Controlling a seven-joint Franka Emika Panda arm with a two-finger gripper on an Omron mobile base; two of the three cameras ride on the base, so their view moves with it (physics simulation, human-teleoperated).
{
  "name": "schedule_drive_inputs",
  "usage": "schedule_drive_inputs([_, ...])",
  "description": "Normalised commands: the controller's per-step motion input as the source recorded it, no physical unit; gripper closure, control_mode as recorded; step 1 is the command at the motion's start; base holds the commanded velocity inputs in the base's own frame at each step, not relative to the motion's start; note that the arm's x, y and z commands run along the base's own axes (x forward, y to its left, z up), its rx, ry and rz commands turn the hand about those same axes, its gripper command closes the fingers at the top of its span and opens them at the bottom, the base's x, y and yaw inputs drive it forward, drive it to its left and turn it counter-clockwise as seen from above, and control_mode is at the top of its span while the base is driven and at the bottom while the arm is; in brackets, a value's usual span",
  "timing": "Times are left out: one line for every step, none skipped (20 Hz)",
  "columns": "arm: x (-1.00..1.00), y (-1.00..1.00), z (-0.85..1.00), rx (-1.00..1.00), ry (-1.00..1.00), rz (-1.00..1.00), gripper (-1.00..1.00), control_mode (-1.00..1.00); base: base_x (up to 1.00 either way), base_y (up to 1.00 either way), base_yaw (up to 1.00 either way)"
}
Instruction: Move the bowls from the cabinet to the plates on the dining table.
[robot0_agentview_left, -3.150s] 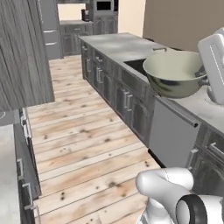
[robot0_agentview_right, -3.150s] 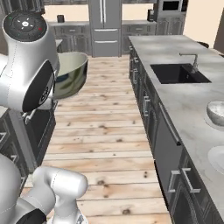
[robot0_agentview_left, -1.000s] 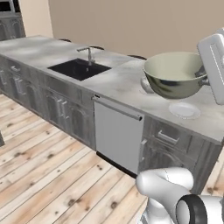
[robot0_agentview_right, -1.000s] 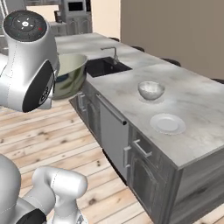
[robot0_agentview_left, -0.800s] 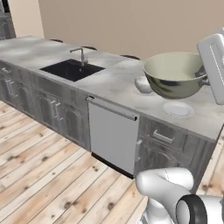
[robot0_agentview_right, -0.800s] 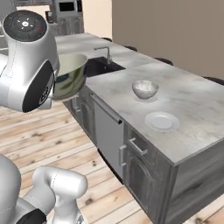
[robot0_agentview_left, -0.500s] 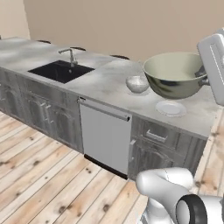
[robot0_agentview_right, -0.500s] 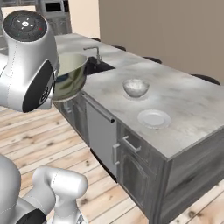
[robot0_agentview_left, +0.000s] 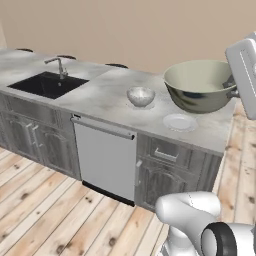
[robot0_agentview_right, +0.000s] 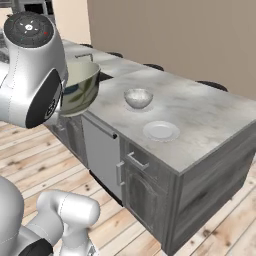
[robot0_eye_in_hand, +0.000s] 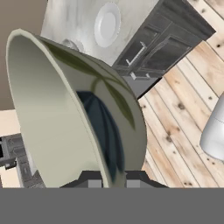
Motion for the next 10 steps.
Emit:
schedule_drive_inputs([0.0,0.0,0.0,0.0,0.0,0.0,1.0,1.0,0.0,0.0,-0.25])
schedule_drive_inputs([0.0,0.0,0.0,0.0,0.0,0.0,1.0,1.0,0.0,0.0,-0.25])
schedule_drive_inputs([0.0,0.0,0.0,0.0,0.0,0.0,1.0,1.0,0.0,0.04,-0.25])
schedule_drive_inputs([0.0,0.0,0.0,0.0,0.0,0.0,1.0,1.0,0.13,0.16,-0.18])
schedule_drive_inputs([0.0,0.0,0.0,0.0,0.0,0.0,1.0,1.0,0.06,0.08,-0.06])
schedule_drive_inputs([0.0,0.0,0.0,0.0,0.0,0.0,1.0,1.0,0.11,0.02,0.0])
schedule_drive_inputs([0.0,0.0,0.0,0.0,0.0,0.0,1.0,1.0,0.25,0.0,0.0])
schedule_drive_inputs([0.0,0.0,0.0,0.0,0.0,0.0,1.0,1.0,0.3,0.0,0.01])
schedule_drive_inputs([0.0,0.0,0.0,0.0,0.0,0.0,1.0,1.0,0.29,0.0,0.02])
schedule_drive_inputs([0.0,0.0,0.0,0.0,0.0,0.0,1.0,1.0,0.29,0.0,0.04])
